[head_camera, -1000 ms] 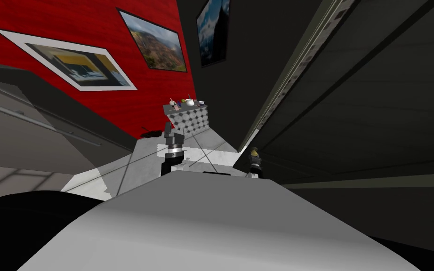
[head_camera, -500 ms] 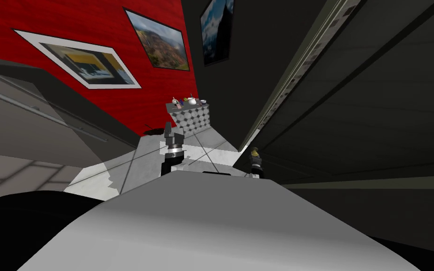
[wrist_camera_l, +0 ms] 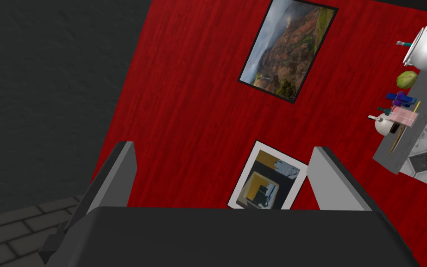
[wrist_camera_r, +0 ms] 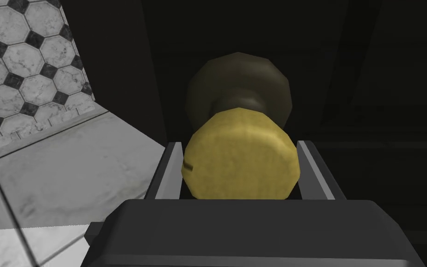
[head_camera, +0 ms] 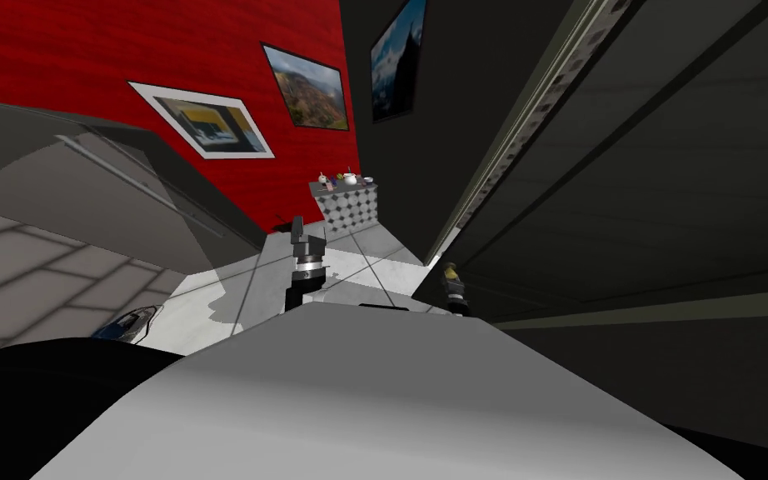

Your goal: Pull the door open

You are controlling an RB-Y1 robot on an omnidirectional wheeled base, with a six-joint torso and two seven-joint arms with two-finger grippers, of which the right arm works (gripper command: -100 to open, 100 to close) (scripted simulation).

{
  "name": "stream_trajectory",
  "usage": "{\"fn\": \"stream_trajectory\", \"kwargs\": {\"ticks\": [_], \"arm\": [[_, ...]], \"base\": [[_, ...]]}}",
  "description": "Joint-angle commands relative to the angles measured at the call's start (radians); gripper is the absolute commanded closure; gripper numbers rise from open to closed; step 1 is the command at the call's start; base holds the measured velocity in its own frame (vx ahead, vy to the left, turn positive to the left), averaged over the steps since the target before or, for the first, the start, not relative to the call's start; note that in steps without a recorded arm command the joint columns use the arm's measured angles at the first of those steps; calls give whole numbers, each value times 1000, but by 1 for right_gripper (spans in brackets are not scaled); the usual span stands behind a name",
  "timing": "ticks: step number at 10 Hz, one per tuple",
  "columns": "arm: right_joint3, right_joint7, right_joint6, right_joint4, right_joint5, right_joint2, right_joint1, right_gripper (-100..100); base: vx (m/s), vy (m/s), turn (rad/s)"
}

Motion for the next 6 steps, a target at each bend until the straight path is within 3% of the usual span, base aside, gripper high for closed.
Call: {"fn": "stream_trajectory", "kwargs": {"ticks": [1, 2, 3, 6], "arm": [[22, -31, -12, -6, 10, -20, 9, 100], [31, -42, -15, -8, 14, -28, 13, 100], [24, -31, -8, -7, 11, -23, 12, 100], [61, -70, -37, -12, 27, -51, 34, 100]], "base": [[-241, -30, 123], [-234, -31, 118], [-101, -11, 25], [-165, -26, 76]]}}
